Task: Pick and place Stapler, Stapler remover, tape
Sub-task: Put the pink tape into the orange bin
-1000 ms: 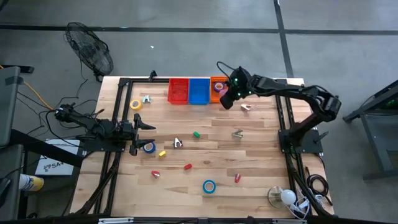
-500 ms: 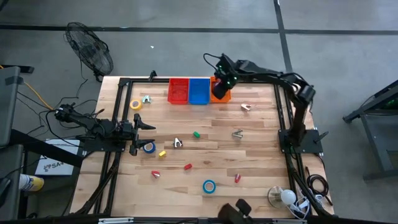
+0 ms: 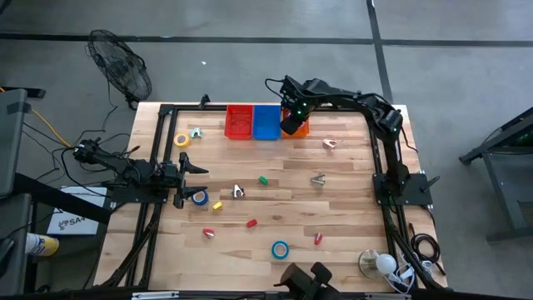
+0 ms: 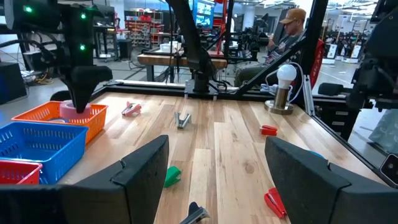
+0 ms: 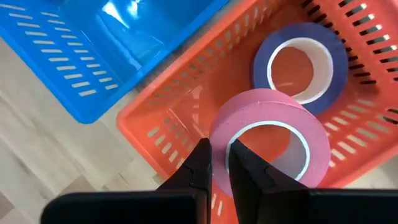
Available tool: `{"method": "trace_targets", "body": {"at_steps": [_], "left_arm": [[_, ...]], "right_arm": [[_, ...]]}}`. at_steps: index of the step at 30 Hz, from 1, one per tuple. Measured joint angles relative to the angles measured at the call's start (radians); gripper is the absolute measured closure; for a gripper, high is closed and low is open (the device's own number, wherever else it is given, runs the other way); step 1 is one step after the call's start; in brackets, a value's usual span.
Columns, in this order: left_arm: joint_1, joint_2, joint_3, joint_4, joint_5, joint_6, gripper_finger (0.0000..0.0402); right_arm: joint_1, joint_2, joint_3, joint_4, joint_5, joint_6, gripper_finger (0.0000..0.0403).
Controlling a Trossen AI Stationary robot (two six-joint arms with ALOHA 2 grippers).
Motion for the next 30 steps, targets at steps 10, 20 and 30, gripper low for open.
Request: {"method": "trace_targets", "body": {"at_steps": [10, 20, 30], "left_arm": [[0.000, 0.000, 0.000, 0.000, 0.000, 0.000, 0.0140], [0.000, 0.000, 0.000, 0.000, 0.000, 0.000, 0.0140], [0.000, 0.000, 0.000, 0.000, 0.000, 0.000, 0.0140]], "right_arm": [[0.002, 0.000, -0.023, 0.016, 0.004, 0.008, 0.0379], [0.003, 0.000, -0.118, 0.092, -0.035, 0.005, 0.0379], [0.003, 0.000, -0.135, 0.108, -0.066, -0.001, 0.0348]]}}
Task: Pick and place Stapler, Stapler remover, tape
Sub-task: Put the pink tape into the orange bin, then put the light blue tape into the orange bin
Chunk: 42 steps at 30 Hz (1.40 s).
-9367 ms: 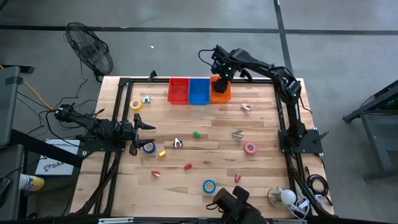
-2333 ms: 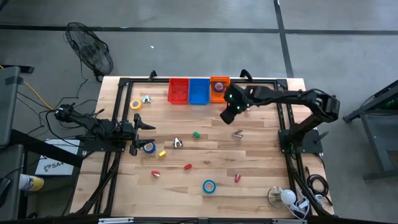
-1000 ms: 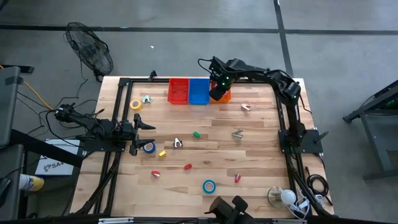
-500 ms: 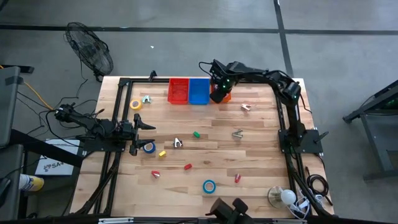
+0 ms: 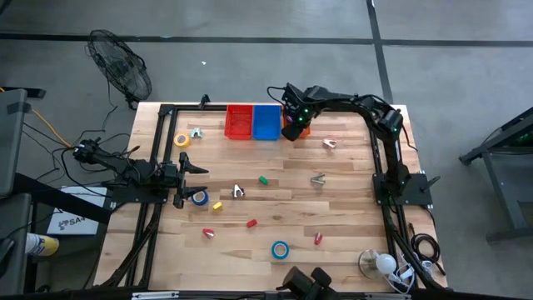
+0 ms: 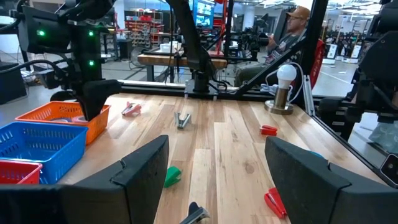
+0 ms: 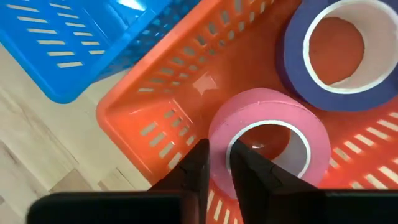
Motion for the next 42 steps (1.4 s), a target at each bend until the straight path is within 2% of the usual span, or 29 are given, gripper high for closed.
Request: {"method": "trace_targets", "body": {"at_steps": [12, 26, 33, 42], "left_arm": [[0.000, 0.000, 0.000, 0.000, 0.000, 0.000, 0.0140], [0.000, 0.000, 0.000, 0.000, 0.000, 0.000, 0.0140], [0.000, 0.000, 0.000, 0.000, 0.000, 0.000, 0.0140], [0.000, 0.000, 0.000, 0.000, 0.000, 0.000, 0.0140]], "right_arm": [[-0.002, 0.000, 0.037, -0.047, 0.005, -0.009, 0.0269], [0.022, -0.001, 0.273, -0.306, 0.048, -0.040, 0.0263], [0.136, -0.001, 0.316, -0.421, 0.118, -0.017, 0.0263], [0.400, -0.001, 0.317, -0.500, 0.198, 0.108, 0.0263]]}}
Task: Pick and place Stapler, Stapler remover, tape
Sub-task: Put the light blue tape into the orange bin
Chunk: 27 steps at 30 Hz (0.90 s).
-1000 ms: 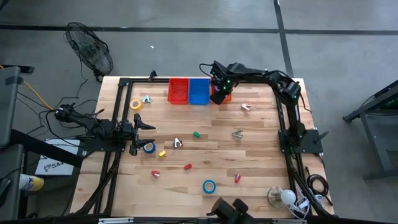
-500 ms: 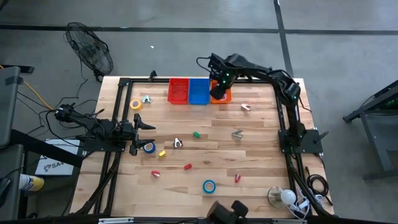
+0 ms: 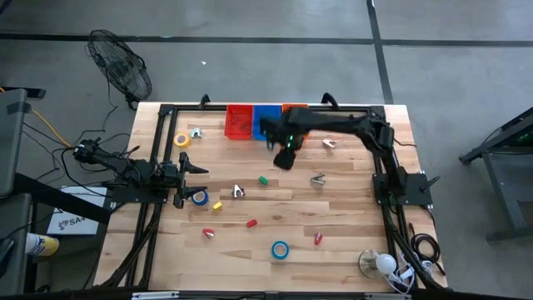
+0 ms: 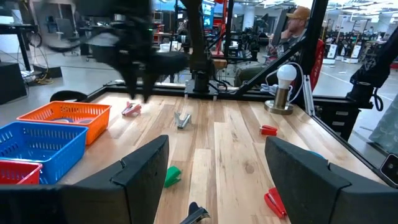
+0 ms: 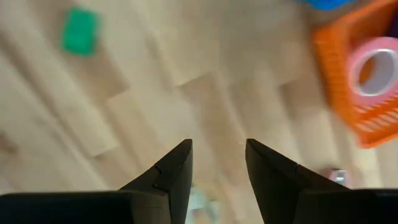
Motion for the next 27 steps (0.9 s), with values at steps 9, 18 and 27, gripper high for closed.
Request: {"method": "trace_targets", "body": {"at_steps": [9, 18, 27], "left_arm": [[0.000, 0.000, 0.000, 0.000, 0.000, 0.000, 0.0140], [0.000, 0.000, 0.000, 0.000, 0.000, 0.000, 0.0140], [0.000, 0.000, 0.000, 0.000, 0.000, 0.000, 0.0140]], "right_arm": [[0.248, 0.000, 0.000, 0.015, 0.033, 0.135, 0.0263], [0.448, 0.000, 0.000, 0.101, 0.009, 0.260, 0.0263], [0.651, 0.000, -0.002, 0.244, 0.058, 0.199, 0.0263]]}}
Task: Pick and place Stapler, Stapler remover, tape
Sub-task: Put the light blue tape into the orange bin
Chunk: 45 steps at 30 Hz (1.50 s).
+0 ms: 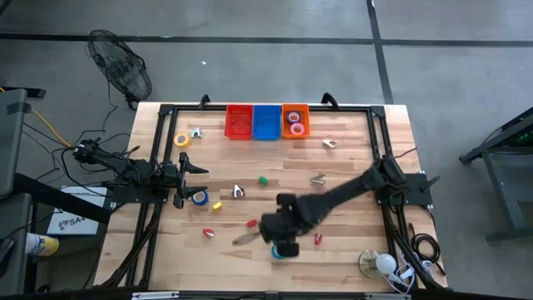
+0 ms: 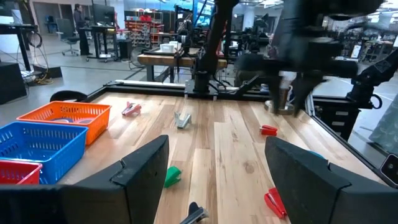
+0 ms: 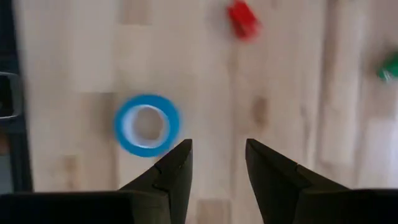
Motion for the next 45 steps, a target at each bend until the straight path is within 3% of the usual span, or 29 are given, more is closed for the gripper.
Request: {"method": "trace_targets", "body": {"at_steps": [9, 23, 37, 45], "left_arm": [[0.000, 0.000, 0.000, 0.000, 0.000, 0.000, 0.0140], [0.000, 0.000, 0.000, -0.012, 0.001, 0.000, 0.0140], [0.000, 0.000, 0.001, -0.014, 0.000, 0.000, 0.0140], [0.000, 0.000, 0.001, -0.015, 0.000, 0.000, 0.0140]], "right_arm": [[0.105, 0.006, 0.000, 0.135, 0.125, 0.074, 0.0263], [0.102, 0.156, 0.000, 0.175, 0.037, 0.053, 0.0263], [0.081, 0.163, 0.000, 0.089, 0.040, 0.054, 0.0263], [0.080, 0.164, -0.048, 0.134, 0.028, 0.053, 0.0263]]}}
